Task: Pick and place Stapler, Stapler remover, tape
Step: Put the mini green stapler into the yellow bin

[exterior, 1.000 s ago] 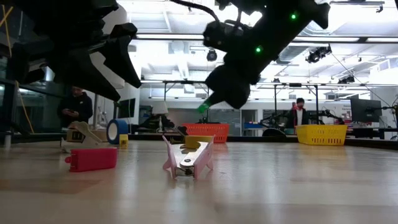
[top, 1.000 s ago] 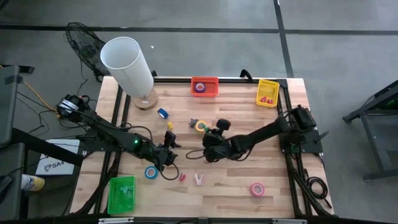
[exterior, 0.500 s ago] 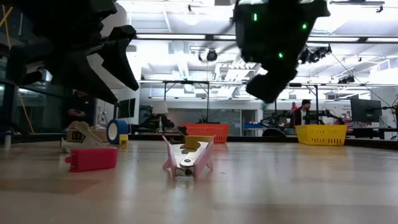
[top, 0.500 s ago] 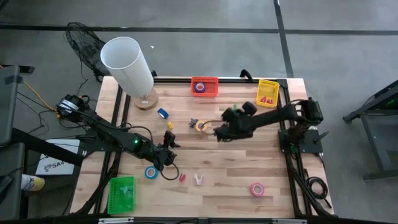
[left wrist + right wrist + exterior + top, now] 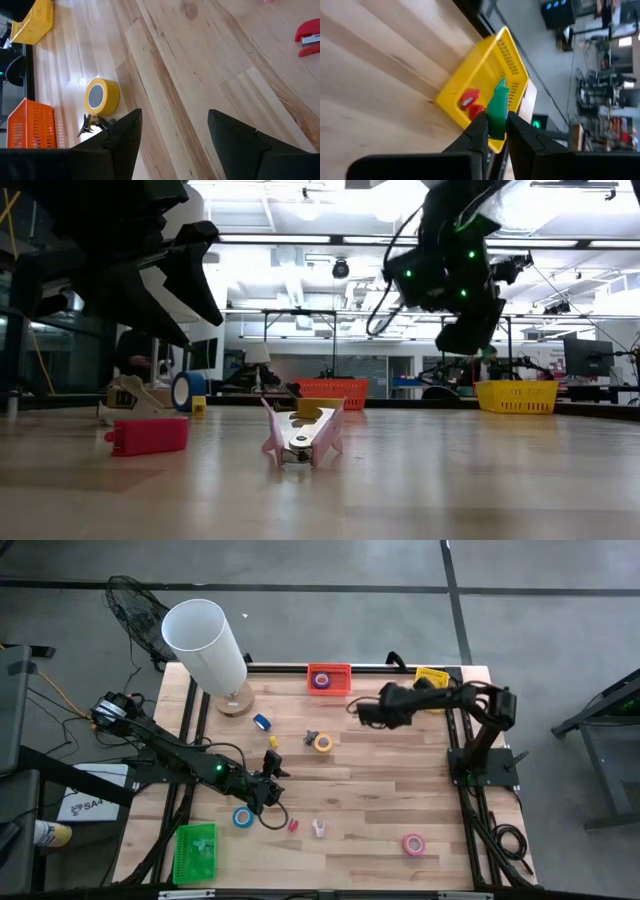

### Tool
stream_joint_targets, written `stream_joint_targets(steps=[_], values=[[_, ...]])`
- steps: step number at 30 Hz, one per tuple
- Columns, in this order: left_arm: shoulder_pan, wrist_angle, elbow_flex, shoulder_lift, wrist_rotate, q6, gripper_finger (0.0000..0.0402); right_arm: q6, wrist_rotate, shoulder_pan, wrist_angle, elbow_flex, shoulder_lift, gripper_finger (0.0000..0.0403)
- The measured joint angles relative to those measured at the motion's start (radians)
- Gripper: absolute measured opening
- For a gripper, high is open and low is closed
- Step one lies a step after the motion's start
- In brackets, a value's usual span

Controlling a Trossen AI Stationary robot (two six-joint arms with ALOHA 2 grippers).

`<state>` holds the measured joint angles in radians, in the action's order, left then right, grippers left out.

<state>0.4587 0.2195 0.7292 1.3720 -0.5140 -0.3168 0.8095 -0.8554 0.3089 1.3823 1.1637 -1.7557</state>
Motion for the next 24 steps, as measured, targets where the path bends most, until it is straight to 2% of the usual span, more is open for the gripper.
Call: stream_joint_targets(steps=[5,9,13,18,24], values=[[0.0,0.004,0.0,0.0,0.0,0.005,0.0223,-0.111,0.055,0.129,-0.009,0.0,0.0,0.0038],[0.0,0.021,0.0,0.0,0.001,0.011,0.0223,-0.189,0.06,0.219,-0.022,0.0,0.007,0.0038],[0.0,0.019,0.0,0.0,0.001,0.011,0.0223,-0.286,0.112,0.303,-0.085,0.0,0.026,0.0038],[0.0,0.019,0.0,0.0,0.0,0.011,0.0223,-0.385,0.18,0.382,-0.19,0.0,0.035,0.0038],[0.0,0.018,0.0,0.0,0.0,0.011,0.0223,-0.42,0.248,0.452,-0.236,0.0,0.035,0.0038]])
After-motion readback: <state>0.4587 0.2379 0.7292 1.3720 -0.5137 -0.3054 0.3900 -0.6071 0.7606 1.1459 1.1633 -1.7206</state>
